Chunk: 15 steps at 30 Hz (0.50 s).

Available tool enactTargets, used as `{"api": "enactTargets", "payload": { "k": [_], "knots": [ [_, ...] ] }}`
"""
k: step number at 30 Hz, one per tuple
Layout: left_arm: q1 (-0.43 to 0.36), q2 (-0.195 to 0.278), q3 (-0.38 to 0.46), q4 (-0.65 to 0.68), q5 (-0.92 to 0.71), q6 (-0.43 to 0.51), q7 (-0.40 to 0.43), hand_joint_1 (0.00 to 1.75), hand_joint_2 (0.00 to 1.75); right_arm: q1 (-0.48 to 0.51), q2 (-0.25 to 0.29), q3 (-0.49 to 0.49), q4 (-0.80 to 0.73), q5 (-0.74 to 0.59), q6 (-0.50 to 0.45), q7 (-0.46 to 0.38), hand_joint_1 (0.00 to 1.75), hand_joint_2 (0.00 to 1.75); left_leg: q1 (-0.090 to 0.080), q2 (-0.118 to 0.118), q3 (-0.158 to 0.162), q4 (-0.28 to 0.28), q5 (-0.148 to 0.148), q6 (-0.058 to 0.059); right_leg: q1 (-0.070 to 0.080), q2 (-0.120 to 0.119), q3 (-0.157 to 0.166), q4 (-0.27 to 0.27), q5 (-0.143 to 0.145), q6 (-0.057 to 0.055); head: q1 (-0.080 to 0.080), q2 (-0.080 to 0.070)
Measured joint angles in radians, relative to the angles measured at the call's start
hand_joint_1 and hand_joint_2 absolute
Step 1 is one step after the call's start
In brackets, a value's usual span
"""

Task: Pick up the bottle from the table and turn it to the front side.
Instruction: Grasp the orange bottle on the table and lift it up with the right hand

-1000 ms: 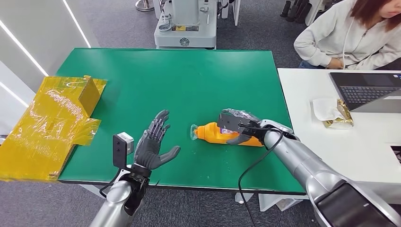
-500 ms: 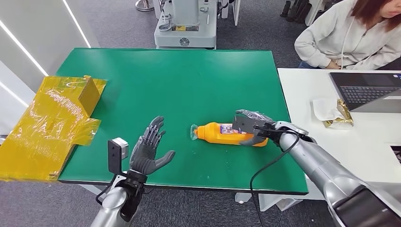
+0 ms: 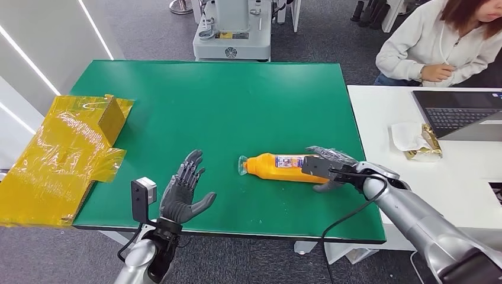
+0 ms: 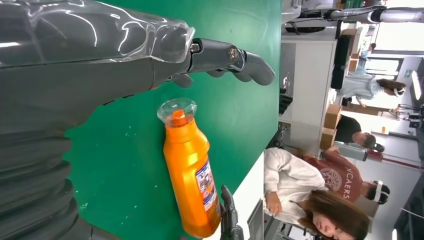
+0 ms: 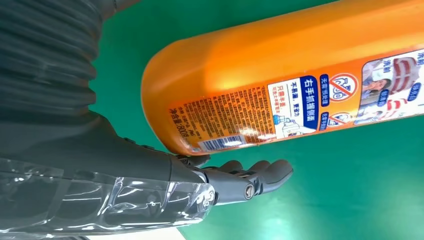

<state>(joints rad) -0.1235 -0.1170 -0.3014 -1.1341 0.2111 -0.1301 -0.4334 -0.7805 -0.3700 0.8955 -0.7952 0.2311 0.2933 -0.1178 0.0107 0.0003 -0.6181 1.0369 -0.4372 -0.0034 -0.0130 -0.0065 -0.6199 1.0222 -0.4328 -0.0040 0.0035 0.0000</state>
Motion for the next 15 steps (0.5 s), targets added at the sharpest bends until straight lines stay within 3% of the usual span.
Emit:
{"api": "enactTargets", "payload": {
  "k": [10, 15],
  "knots": [
    [0.015, 0.0, 0.011, 0.0, 0.002, 0.001, 0.0, 0.0, 1.75, 0.035, -0.002, 0.018, 0.006, 0.044, -0.026, -0.006, 0.03, 1.75, 0.0, 0.0, 0.0, 0.0, 0.0, 0.0, 0.0, 0.0, 0.0, 0.0, 0.0, 0.0, 0.0, 0.0],
    [0.015, -0.001, 0.013, 0.0, 0.002, 0.001, 0.0, 0.0, 1.75, 0.053, -0.002, 0.027, 0.021, 0.066, -0.036, -0.014, 0.45, 1.75, 0.0, 0.0, 0.0, 0.0, 0.0, 0.0, 0.0, 0.0, 0.0, 0.0, 0.0, 0.0, 0.0, 0.0]
  ]
}}
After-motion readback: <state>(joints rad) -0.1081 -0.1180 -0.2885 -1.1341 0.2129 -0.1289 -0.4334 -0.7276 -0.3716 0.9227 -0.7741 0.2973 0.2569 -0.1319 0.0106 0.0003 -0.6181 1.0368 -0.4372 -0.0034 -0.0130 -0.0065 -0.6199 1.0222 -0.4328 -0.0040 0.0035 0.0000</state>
